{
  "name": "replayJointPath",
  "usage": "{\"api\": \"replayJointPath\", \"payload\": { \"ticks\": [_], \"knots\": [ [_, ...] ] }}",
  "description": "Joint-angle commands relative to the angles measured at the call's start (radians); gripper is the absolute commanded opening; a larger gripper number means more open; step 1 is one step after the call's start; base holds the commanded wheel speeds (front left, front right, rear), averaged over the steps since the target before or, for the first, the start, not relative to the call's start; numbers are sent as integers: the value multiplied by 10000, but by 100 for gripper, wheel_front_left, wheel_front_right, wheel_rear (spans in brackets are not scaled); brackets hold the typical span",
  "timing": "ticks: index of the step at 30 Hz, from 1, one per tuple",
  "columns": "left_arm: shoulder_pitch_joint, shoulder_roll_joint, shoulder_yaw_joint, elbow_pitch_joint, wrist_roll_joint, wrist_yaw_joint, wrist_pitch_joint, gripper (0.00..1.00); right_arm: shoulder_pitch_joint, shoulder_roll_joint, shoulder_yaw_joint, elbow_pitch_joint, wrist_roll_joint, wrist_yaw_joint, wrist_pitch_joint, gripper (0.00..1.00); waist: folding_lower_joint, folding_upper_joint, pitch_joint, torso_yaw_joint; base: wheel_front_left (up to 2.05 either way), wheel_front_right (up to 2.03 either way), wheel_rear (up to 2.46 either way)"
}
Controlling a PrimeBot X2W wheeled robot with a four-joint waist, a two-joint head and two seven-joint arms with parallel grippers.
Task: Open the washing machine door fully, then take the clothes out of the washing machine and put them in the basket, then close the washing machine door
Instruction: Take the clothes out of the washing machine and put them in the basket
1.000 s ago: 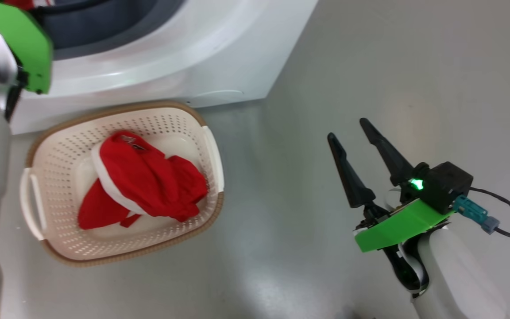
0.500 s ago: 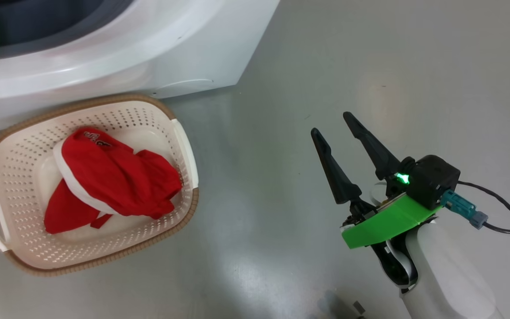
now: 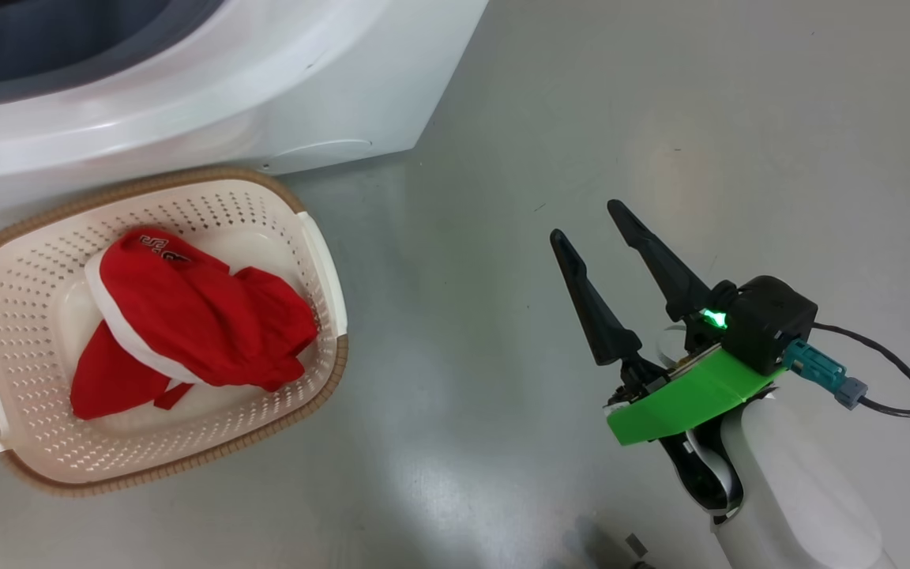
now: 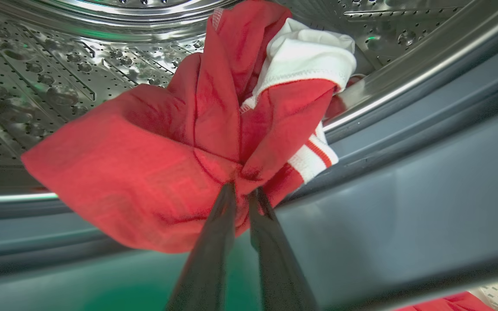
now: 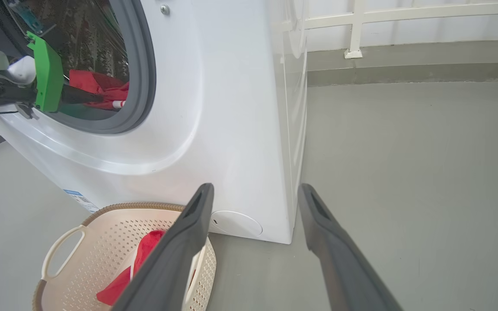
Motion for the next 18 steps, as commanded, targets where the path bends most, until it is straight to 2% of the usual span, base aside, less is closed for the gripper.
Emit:
{"api": "replayJointPath", "payload": {
  "ticks": [1, 9, 13, 18],
  "knots": [
    [-329, 486, 25, -155, 42, 78, -106, 0, 76, 34, 209, -244, -46, 16, -48, 100, 0, -1, -6, 17, 0, 0, 0],
    [-271, 385, 156, -120, -300, 98, -586, 0, 68, -12, 169, -223, -46, 16, -48, 100, 0, -1, -101, 145, 0, 0, 0],
    [-133, 71, 622, -124, -940, 12, -1262, 0, 95, -78, 64, -209, -64, 16, -48, 100, 0, -1, -243, 326, 0, 0, 0],
    [257, -483, 1280, -268, -1910, -343, -2577, 0, 143, -234, -91, -188, -87, 16, -48, 100, 0, -1, -515, 620, 0, 0, 0]
  ]
}}
